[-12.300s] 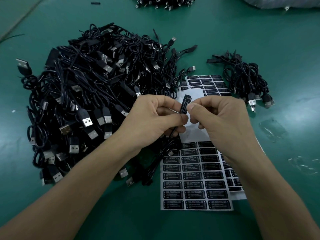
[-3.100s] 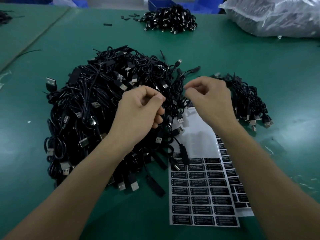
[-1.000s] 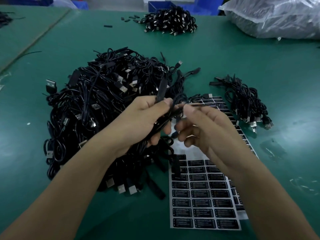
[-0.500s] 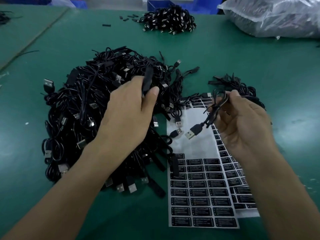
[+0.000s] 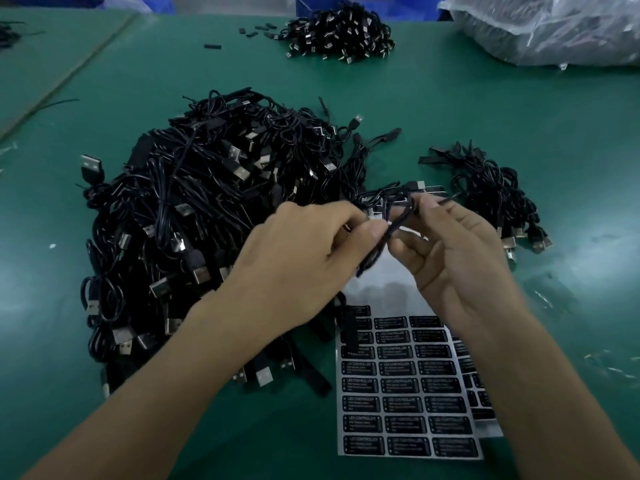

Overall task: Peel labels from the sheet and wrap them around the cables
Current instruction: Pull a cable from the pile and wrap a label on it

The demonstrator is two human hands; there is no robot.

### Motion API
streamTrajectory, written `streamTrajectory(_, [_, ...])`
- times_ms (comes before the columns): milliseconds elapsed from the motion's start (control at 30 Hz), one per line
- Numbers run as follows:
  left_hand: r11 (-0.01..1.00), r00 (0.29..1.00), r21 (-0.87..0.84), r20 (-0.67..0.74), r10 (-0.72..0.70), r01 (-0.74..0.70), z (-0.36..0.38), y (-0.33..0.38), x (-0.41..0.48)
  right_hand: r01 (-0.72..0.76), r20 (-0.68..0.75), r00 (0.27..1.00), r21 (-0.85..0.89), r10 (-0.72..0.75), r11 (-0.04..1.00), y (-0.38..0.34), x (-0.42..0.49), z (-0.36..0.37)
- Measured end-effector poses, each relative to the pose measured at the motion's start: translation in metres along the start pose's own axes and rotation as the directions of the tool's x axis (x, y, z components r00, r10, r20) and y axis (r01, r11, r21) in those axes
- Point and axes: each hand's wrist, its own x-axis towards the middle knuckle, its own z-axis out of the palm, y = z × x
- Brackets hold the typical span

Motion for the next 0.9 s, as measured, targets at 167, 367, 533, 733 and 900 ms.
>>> streamTrajectory(167, [0.996, 0.990, 0.011, 0.115, -0.084, 0.084, -0.001, -0.005, 0.001, 0.062, -0.004, 0.998, 0.115, -0.062, 0.991, 0.001, 0.001, -0.006])
streamTrajectory(367, [0.992, 0.984, -0.042, 0.137, -0.115, 0.122, 0.000, -0.016, 0.004, 0.006, -0.006, 1.000, 0.063, -0.005, 0.998, 0.002, 0.001, -0.011])
streamTrajectory(533, [0.996, 0.986, 0.019, 0.139, -0.092, 0.091, -0.004, -0.022, 0.005, 0.049, -0.058, 0.997, 0.043, -0.047, 0.998, 0.002, 0.001, -0.016])
streamTrajectory(733, [0.990, 0.981, 0.075, 0.151, -0.126, 0.116, -0.008, -0.021, 0.006, 0.110, -0.083, 0.988, -0.187, -0.127, 0.976, 0.002, 0.001, -0.022])
streamTrajectory(900, [0.981, 0.992, 0.145, 0.005, -0.129, 0.127, -0.018, -0.014, 0.005, 0.146, -0.132, 0.970, -0.366, -0.207, 0.919, 0.001, 0.002, -0.025])
